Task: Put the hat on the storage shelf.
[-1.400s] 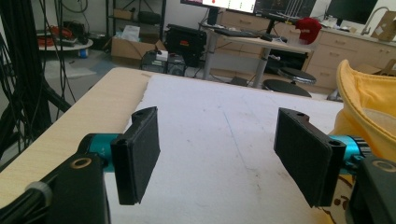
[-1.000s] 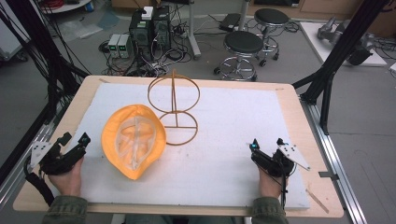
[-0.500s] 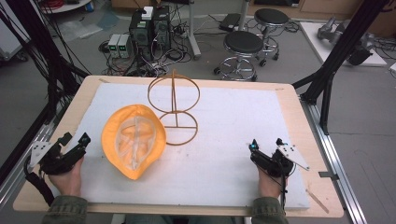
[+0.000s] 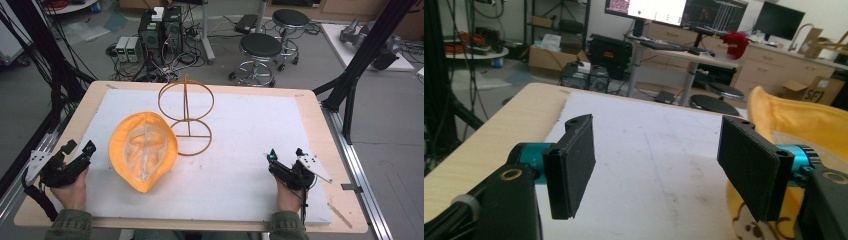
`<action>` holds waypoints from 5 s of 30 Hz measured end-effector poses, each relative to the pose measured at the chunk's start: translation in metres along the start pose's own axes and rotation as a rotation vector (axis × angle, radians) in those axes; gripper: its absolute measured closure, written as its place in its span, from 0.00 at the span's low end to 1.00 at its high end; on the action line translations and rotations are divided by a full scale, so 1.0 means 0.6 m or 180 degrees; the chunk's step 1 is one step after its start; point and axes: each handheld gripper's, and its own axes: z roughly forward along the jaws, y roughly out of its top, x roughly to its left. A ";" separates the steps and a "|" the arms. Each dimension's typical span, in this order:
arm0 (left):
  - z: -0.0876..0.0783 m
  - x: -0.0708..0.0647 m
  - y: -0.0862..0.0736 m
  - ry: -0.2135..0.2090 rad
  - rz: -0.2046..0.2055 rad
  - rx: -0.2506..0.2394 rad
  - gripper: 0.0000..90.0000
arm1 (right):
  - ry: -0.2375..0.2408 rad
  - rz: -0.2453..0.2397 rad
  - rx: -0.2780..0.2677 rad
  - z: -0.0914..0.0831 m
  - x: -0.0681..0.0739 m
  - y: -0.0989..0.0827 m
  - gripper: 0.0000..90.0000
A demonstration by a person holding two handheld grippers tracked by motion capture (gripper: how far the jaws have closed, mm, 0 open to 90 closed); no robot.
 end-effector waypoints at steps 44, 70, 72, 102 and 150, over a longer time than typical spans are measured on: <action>0.036 -0.074 0.014 -0.0789 -0.0116 0.0485 0.34 | 0.0042 -0.0009 -0.0012 0.001 -0.001 0.000 0.08; 0.059 -0.073 -0.002 -0.0844 -0.0385 0.1162 0.47 | 0.0014 -0.0048 0.0001 0.001 -0.001 0.000 0.08; 0.059 -0.073 -0.002 -0.0947 -0.0395 0.1210 0.61 | 0.0014 -0.0052 0.0001 0.001 -0.001 0.000 0.08; 0.042 -0.096 0.017 -0.1178 0.0023 0.0748 0.98 | 0.0131 0.0023 -0.0043 -0.002 0.001 0.002 0.08; 0.043 -0.147 0.145 -0.0211 0.0400 -0.0949 0.98 | 0.0241 0.0235 -0.0112 -0.008 -0.004 0.004 0.08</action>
